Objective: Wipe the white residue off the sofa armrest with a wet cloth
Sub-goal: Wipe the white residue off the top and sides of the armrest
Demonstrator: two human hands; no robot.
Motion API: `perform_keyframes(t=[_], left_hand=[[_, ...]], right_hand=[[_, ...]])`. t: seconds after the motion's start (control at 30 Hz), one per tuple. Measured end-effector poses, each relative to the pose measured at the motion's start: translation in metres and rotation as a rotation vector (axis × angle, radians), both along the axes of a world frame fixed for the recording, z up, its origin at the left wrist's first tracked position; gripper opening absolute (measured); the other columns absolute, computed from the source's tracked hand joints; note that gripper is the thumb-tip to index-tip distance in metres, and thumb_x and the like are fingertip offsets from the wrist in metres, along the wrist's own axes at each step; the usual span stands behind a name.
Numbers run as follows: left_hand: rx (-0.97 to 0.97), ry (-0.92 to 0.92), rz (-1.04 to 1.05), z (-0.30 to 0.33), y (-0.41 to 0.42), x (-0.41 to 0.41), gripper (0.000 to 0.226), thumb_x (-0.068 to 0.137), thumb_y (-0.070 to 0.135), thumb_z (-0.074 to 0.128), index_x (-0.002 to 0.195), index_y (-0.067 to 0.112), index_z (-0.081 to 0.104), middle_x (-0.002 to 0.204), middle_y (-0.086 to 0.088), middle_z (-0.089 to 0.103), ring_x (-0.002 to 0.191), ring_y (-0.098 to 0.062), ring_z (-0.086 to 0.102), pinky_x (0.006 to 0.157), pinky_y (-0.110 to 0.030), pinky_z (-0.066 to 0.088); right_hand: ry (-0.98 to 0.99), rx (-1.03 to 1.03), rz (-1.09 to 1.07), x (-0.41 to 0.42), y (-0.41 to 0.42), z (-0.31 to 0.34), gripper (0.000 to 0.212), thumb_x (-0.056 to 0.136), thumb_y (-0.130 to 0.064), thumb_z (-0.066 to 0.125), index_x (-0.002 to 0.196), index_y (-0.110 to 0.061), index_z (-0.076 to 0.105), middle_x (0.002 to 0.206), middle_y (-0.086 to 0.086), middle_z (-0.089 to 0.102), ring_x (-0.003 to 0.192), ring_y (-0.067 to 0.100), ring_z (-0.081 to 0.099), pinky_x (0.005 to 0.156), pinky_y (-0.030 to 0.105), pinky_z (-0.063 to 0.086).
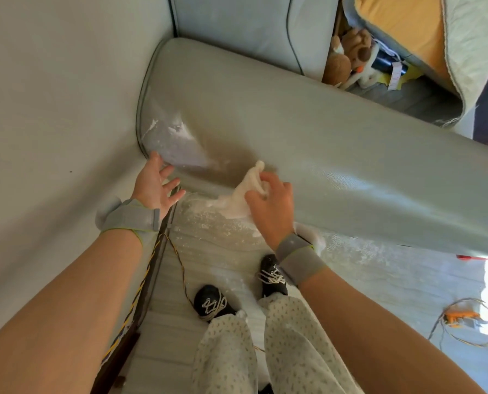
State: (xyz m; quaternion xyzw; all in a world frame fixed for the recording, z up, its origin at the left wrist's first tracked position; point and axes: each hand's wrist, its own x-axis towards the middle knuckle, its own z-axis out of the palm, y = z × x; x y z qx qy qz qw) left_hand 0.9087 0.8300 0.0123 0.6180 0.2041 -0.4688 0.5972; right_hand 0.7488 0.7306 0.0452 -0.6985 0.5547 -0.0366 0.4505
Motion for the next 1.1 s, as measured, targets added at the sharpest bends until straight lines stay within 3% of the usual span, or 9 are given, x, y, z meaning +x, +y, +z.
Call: perform_keyframes(t=[0.07,0.13,0.2,0.3,0.4,0.57,0.87,0.97,1.1], left_hand=[[0.009,0.016,-0.005,-0.002,-0.002,-0.001,0.055,0.098,0.050,0.029,0.144,0.022,0.029,0.151,-0.002,0.033,0.139,-0.029,0.031,0.109,-0.043,0.031],[0.020,0.027,-0.011,-0.004,-0.006,-0.004,0.054,0.098,0.049,0.029,0.145,0.021,0.029,0.151,-0.002,0.033,0.138,-0.029,0.031,0.108,-0.043,0.032],[0.025,0.039,-0.012,-0.005,-0.009,-0.007,0.055,0.098,0.048,0.029,0.146,0.022,0.027,0.151,-0.002,0.032,0.138,-0.029,0.031,0.108,-0.043,0.032],[0.030,0.049,0.002,-0.005,-0.012,-0.010,0.055,0.099,0.048,0.028,0.148,0.022,0.024,0.152,-0.002,0.031,0.139,-0.029,0.031,0.107,-0.043,0.032],[0.037,0.046,0.000,-0.007,-0.012,-0.010,0.055,0.099,0.047,0.027,0.148,0.021,0.022,0.152,-0.003,0.031,0.139,-0.029,0.030,0.108,-0.044,0.031],[0.042,0.047,-0.012,-0.011,-0.008,-0.007,0.056,0.099,0.048,0.026,0.148,0.021,0.023,0.152,-0.003,0.031,0.138,-0.030,0.032,0.109,-0.043,0.031],[0.050,0.042,0.060,-0.008,0.000,0.006,0.054,0.098,0.047,0.032,0.145,0.019,0.031,0.150,-0.003,0.034,0.135,-0.029,0.037,0.105,-0.042,0.035],[0.004,0.031,0.085,-0.005,0.001,0.011,0.050,0.099,0.045,0.032,0.143,0.023,0.033,0.149,-0.002,0.035,0.135,-0.028,0.035,0.107,-0.042,0.033],[-0.020,0.035,0.128,-0.003,-0.004,0.010,0.044,0.098,0.042,0.034,0.137,0.022,0.041,0.145,-0.003,0.040,0.133,-0.027,0.038,0.104,-0.041,0.036]], right_hand=[[0.012,-0.039,-0.086,-0.026,-0.008,0.006,0.041,0.083,-0.014,0.059,0.123,-0.017,0.053,0.107,0.003,0.037,0.078,0.013,0.048,0.082,0.032,0.051],[0.052,-0.081,-0.178,-0.052,-0.018,0.011,0.038,0.085,-0.013,0.056,0.123,-0.014,0.052,0.111,0.005,0.037,0.071,0.006,0.046,0.064,0.020,0.050],[0.129,-0.122,-0.305,-0.072,-0.029,0.013,0.038,0.087,-0.012,0.053,0.125,-0.012,0.049,0.112,0.005,0.034,0.070,0.006,0.044,0.057,0.011,0.040],[0.170,-0.128,-0.519,-0.081,-0.044,0.010,0.041,0.087,-0.013,0.052,0.127,-0.012,0.046,0.116,0.007,0.030,0.083,0.019,0.045,0.073,0.026,0.047],[0.156,-0.075,-0.627,-0.069,-0.054,0.005,0.039,0.087,-0.015,0.052,0.126,-0.013,0.046,0.127,0.014,0.031,0.083,0.022,0.045,0.077,0.027,0.042],[0.110,-0.157,-0.347,-0.036,-0.031,-0.002,0.039,0.085,-0.013,0.057,0.123,-0.010,0.051,0.128,0.014,0.033,0.093,0.026,0.050,0.087,0.030,0.046],[-0.020,-0.129,0.071,0.035,0.009,0.005,0.041,0.084,-0.014,0.058,0.125,-0.013,0.056,0.128,0.009,0.037,0.109,0.026,0.051,0.086,0.015,0.034],[-0.068,-0.267,0.159,0.031,0.001,0.027,0.039,0.082,-0.011,0.057,0.121,-0.012,0.060,0.120,0.009,0.042,0.104,0.024,0.053,0.081,0.017,0.038],[-0.144,-0.569,0.320,0.044,-0.021,0.055,0.038,0.078,-0.014,0.056,0.115,-0.011,0.063,0.117,0.016,0.048,0.101,0.033,0.054,0.079,0.033,0.049]])
